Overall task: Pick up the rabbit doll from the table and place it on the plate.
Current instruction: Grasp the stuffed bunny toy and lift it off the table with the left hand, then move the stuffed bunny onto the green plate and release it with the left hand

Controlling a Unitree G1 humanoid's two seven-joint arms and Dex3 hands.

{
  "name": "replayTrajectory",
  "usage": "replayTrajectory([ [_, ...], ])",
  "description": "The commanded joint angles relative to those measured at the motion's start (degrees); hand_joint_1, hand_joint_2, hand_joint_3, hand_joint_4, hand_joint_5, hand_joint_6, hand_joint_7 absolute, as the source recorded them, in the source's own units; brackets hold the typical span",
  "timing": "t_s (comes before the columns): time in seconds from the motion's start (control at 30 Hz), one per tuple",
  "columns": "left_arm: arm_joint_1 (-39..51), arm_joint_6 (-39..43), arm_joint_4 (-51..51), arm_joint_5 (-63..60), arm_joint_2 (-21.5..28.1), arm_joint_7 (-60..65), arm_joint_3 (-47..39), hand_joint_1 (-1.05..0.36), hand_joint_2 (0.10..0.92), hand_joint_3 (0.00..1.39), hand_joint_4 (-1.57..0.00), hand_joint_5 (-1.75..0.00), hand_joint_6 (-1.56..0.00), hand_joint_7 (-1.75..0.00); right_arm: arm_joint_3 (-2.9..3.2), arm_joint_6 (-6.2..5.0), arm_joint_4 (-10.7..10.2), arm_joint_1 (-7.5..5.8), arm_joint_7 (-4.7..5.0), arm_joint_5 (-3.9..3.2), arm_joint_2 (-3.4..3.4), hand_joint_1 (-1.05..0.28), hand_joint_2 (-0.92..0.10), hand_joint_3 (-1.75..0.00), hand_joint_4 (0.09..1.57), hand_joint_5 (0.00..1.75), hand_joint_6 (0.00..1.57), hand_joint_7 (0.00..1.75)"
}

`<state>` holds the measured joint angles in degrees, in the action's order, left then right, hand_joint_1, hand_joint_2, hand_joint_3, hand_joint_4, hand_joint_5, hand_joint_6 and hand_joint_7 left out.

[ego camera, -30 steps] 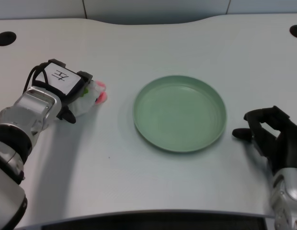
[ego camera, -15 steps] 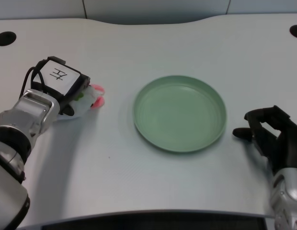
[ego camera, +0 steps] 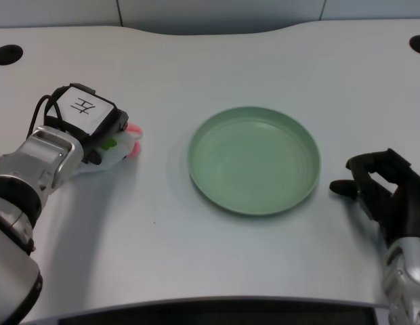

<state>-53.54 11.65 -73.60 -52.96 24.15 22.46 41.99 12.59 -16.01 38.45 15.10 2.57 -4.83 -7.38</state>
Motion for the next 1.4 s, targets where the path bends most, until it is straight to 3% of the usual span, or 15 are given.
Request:
replayTrajectory([
  [0.03,0.82,1.23,-0.07,1.93,0.53,-0.87,-1.65,-0.15,0.825,0.01,-0.79,-1.4,-1.1,-0.18,0.3,0.47,-0.67,-0.53,-0.27,-0.78,0.35,-0.76,-0.92,-0.19,0.8,0.93,0.73,1.31],
  [0.07,0.85,1.16,0.1,2.58,0.51,-1.04,-2.25,-0.15,0.835,0.01,-0.78,-1.41,-1.1,-0.18,0.28,0.36,-0.61,-0.52,-0.17,-0.64,0.34,-0.76,-0.92,-0.18,0.8,0.93,0.74,1.31],
  [0.13,0.97,1.43,0.55,4.11,0.54,-1.13,-3.78,-0.16,0.871,0.01,-0.71,-1.61,-1.08,-0.23,0.16,0.56,-0.75,-0.53,0.17,-0.25,0.35,-0.76,-0.92,-0.18,0.81,0.93,0.73,1.31],
  [0.2,1.28,2.38,1.31,6.75,0.66,-0.87,-6.36,-0.13,0.892,0.0,-0.7,-1.72,-0.91,-0.64,0.1,0.62,-0.84,-0.55,0.21,-0.15,0.38,-0.75,-0.92,-0.19,0.8,0.92,0.72,1.31],
  [0.3,1.79,4.07,2.77,10.61,1.04,-0.72,-10.32,-0.13,0.903,0.0,-0.7,-1.74,-0.82,-0.87,0.14,0.39,-0.67,-0.55,0.02,-0.29,0.44,-0.76,-0.92,-0.18,0.8,0.92,0.72,1.31],
  [0.33,1.85,4.54,3.28,11.65,1.25,-1.17,-11.41,-0.1,0.908,0.01,-0.72,-1.74,-0.64,-1.36,0.14,0.26,-0.61,-0.56,-0.12,-0.35,0.45,-0.76,-0.92,-0.18,0.8,0.92,0.72,1.31],
  [0.37,1.91,4.85,3.67,12.34,1.39,-1.56,-12.15,-0.09,0.912,0.01,-0.72,-1.75,-0.56,-1.55,0.15,0.14,-0.55,-0.57,-0.23,-0.39,0.45,-0.76,-0.92,-0.18,0.81,0.92,0.73,1.31],
  [0.43,1.67,5.77,5.3,15.58,1.84,-3.98,-15.21,-0.06,0.911,0.01,-0.73,-1.75,-0.51,-1.69,0.1,-0.02,-0.48,-0.59,-0.14,-0.24,0.46,-0.76,-0.92,-0.18,0.81,0.92,0.73,1.31],
  [0.6,1.87,6.18,7.97,18.37,2.4,-7.44,-18.38,-0.03,0.92,0.02,-0.72,-1.75,-0.5,-1.75,0.09,0.12,-0.45,-0.56,-0.05,-0.17,0.44,-0.76,-0.92,-0.19,0.81,0.92,0.72,1.31],
  [0.7,1.87,7.31,12.81,22.85,3.2,-11.13,-22.71,-0.02,0.901,0.01,-0.75,-1.75,-0.55,-1.75,0.27,-0.01,0.04,-0.29,-0.47,-0.57,0.49,-0.76,-0.92,-0.18,0.81,0.92,0.73,1.31],
  [0.8,2.52,7.12,17.74,25.63,2.94,-13.76,-25.29,-0.05,0.909,0.01,-0.77,-1.75,-0.56,-1.75,0.04,0.41,-0.14,-0.27,0.21,0.12,0.34,-0.76,-0.92,-0.19,0.81,0.91,0.73,1.3],
  [0.83,2.73,7.57,19.69,25.98,2.71,-14.29,-25.64,-0.05,0.911,0.01,-0.78,-1.75,-0.56,-1.75,0.07,0.17,0.1,-0.22,0.05,0.05,0.3,-0.76,-0.92,-0.19,0.81,0.91,0.73,1.3],
  [0.93,3.22,8.59,23.46,26.35,2.03,-15.43,-25.97,-0.09,0.896,0.01,-0.8,-1.75,-0.57,-1.75,0.19,-0.1,0.46,-0.12,-0.23,-0.22,0.31,-0.76,-0.92,-0.19,0.81,0.91,0.73,1.3],
  [1.23,2.58,8.99,26.59,25.2,-1.48,-17.14,-25.11,-0.05,0.878,0.01,-0.85,-1.75,-0.62,-1.75,-0.04,-0.6,1.07,-0.02,-0.02,0.22,0.2,-0.76,-0.92,-0.19,0.83,0.9,0.73,1.29],
  [1.4,1.73,8.44,26.03,23.56,-4.52,-17.7,-23.34,-0.07,0.888,0.01,-0.84,-1.75,-0.61,-1.75,-0.1,0.09,0.14,-0.26,0.17,0.08,0.43,-0.75,-0.92,-0.19,0.82,0.89,0.73,1.29],
])
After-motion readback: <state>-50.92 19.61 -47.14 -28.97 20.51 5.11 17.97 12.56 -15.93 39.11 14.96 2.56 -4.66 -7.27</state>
